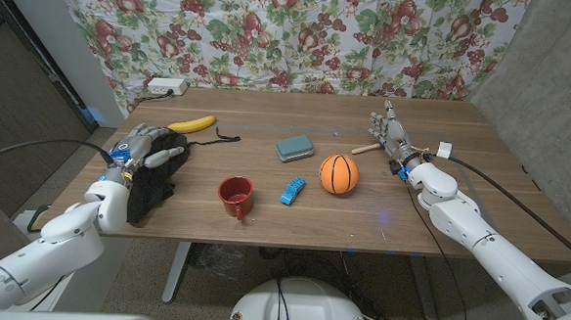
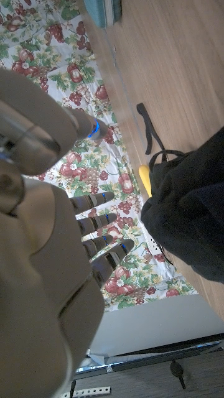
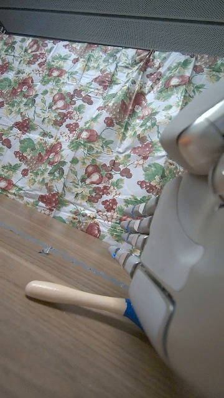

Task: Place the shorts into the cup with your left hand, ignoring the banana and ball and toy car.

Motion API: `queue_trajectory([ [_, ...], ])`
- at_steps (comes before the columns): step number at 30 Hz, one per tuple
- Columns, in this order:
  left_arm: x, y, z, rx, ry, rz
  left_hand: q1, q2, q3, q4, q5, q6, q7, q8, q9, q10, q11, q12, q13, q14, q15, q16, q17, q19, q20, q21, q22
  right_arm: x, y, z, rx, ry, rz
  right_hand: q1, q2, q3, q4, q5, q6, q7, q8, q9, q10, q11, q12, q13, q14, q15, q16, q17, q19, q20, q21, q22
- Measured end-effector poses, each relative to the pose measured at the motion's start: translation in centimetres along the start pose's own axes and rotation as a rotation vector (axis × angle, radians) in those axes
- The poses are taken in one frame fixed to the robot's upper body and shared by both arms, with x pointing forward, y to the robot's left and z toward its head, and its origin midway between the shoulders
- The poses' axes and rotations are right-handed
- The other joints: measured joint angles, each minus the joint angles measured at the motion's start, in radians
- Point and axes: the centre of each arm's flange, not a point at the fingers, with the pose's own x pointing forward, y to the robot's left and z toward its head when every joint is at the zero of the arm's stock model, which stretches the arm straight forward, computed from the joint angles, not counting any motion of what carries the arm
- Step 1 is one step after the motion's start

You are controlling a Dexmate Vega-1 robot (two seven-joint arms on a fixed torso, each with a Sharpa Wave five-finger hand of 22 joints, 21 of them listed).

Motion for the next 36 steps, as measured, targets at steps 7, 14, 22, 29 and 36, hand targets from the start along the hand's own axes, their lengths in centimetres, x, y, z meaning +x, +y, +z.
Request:
queue_trajectory([
  [7, 0.09, -0.29, 0.23, 0.003, 0.004, 0.004, 0.004, 0.004, 0.000, 0.000, 0.000, 0.000, 0.000, 0.000, 0.000, 0.000, 0.000, 0.000, 0.000, 0.000, 0.000, 0.000, 0.000, 0.000, 0.000, 0.000, 0.000, 0.00, 0.01, -0.04, 0.001, 0.002, 0.000, 0.000, 0.000, 0.000, 0.000, 0.000, 0.000, 0.000, 0.000, 0.000, 0.000, 0.000, 0.000, 0.000, 0.000, 0.000, 0.000, 0.000, 0.000, 0.000, 0.000, 0.000],
  [14, 0.13, -0.41, 0.09, 0.006, 0.014, 0.006, 0.008, 0.008, 0.000, 0.000, 0.000, 0.000, 0.000, 0.000, 0.000, 0.000, 0.000, 0.000, 0.000, 0.000, 0.000, 0.000, 0.000, 0.000, 0.000, 0.000, 0.000, -0.02, 0.09, -0.06, 0.003, 0.004, -0.001, 0.000, 0.000, 0.000, 0.000, 0.000, 0.000, 0.000, 0.000, 0.000, 0.000, 0.000, 0.000, 0.000, 0.000, 0.000, 0.000, 0.000, 0.000, 0.000, 0.000, 0.000],
  [22, 0.13, -0.60, -0.21, 0.001, 0.026, -0.001, 0.012, 0.012, 0.000, 0.000, 0.000, 0.000, 0.000, 0.000, 0.000, 0.000, 0.000, 0.000, 0.000, 0.000, 0.000, 0.000, 0.000, 0.000, 0.000, 0.000, 0.000, -0.06, 0.19, -0.04, 0.004, 0.004, 0.000, 0.000, 0.000, 0.000, 0.000, 0.000, 0.000, 0.000, 0.000, 0.000, 0.000, 0.000, 0.000, 0.000, 0.000, 0.000, 0.000, 0.000, 0.000, 0.000, 0.000, 0.000],
  [29, 0.28, -0.63, -0.45, -0.005, 0.037, -0.002, 0.012, 0.012, 0.000, 0.000, 0.000, 0.000, 0.000, 0.000, 0.000, 0.000, 0.000, 0.000, 0.000, 0.000, 0.000, 0.000, 0.000, 0.000, 0.000, 0.000, 0.000, -0.05, 0.26, -0.06, 0.004, 0.004, 0.001, 0.000, 0.000, 0.000, 0.000, 0.000, 0.000, 0.000, 0.000, 0.000, 0.000, 0.000, 0.000, 0.000, 0.000, 0.000, 0.000, 0.000, 0.000, 0.000, 0.000, 0.000],
  [36, 0.44, -0.75, -0.58, -0.010, 0.044, -0.005, 0.012, 0.012, 0.000, 0.000, 0.000, 0.000, 0.000, 0.000, 0.000, 0.000, 0.000, 0.000, 0.000, 0.000, 0.000, 0.000, 0.000, 0.000, 0.000, 0.000, 0.000, 0.03, 0.29, 0.02, 0.004, 0.003, 0.004, 0.000, 0.000, 0.000, 0.000, 0.000, 0.000, 0.000, 0.000, 0.000, 0.000, 0.000, 0.000, 0.000, 0.000, 0.000, 0.000, 0.000, 0.000, 0.000, 0.000, 0.000],
])
